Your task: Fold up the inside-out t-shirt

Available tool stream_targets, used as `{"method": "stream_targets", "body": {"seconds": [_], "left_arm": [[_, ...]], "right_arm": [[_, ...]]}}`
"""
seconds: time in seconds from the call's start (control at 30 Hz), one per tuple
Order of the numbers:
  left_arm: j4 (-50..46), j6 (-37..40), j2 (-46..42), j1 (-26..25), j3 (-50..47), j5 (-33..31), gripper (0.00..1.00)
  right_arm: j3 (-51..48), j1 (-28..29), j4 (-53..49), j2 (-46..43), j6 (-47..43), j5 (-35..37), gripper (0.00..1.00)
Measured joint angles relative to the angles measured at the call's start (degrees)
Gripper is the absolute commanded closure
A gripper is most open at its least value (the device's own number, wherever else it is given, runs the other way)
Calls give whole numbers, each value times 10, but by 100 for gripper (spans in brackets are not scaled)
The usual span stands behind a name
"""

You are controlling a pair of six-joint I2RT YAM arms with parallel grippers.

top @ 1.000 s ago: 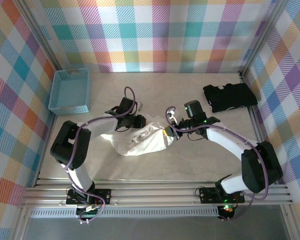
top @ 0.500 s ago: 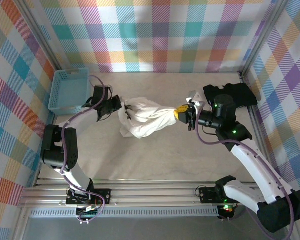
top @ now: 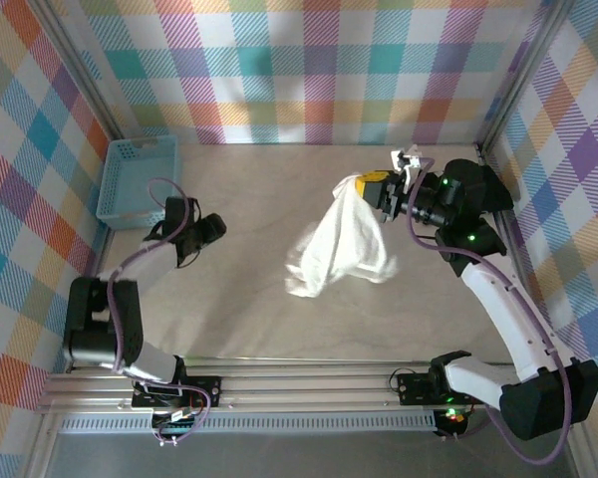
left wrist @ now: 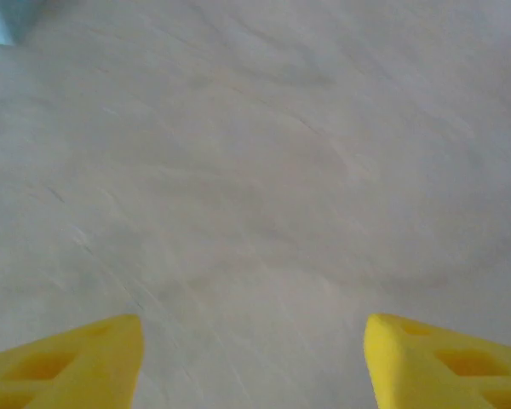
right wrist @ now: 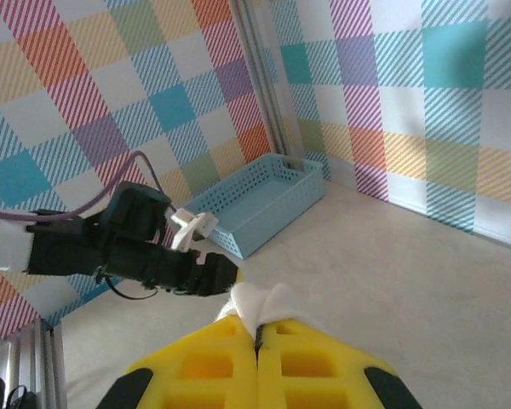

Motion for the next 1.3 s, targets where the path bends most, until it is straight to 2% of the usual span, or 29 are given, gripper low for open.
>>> {"method": "stream_targets", "body": {"seconds": [0.13,0.27,0.37,0.47,0.53,0.63,0.73,0.83,0.93,1.13,1.3], "left_arm": [[35,3,-31,-94,-6,55,17],[51,18,43,-191,46,95,15],[55,18,95,-225,76,107,15],[43,8,95,-222,77,83,15],[36,-2,75,-205,71,56,16],[32,-21,1,-159,36,8,15],[14,-30,-100,-116,0,-63,16],[6,-30,-181,-109,-25,-105,16],[7,-26,-221,-110,-45,-102,16],[4,-21,-219,-138,-75,-62,16],[-22,7,-181,-181,-63,-11,16]], "right_arm": [[-17,0,-1,16,-1,-4,100],[-21,0,-9,35,0,-6,100],[-4,0,-9,56,21,-17,100],[61,3,-3,97,64,-40,100],[141,20,0,132,87,-54,100],[224,63,-1,146,94,-74,100],[229,88,-8,113,78,-90,100],[167,80,-32,62,44,-83,100],[87,76,-90,40,3,-57,100],[-131,83,-169,66,-23,-16,100],[-197,117,-208,80,-27,-21,100]]}}
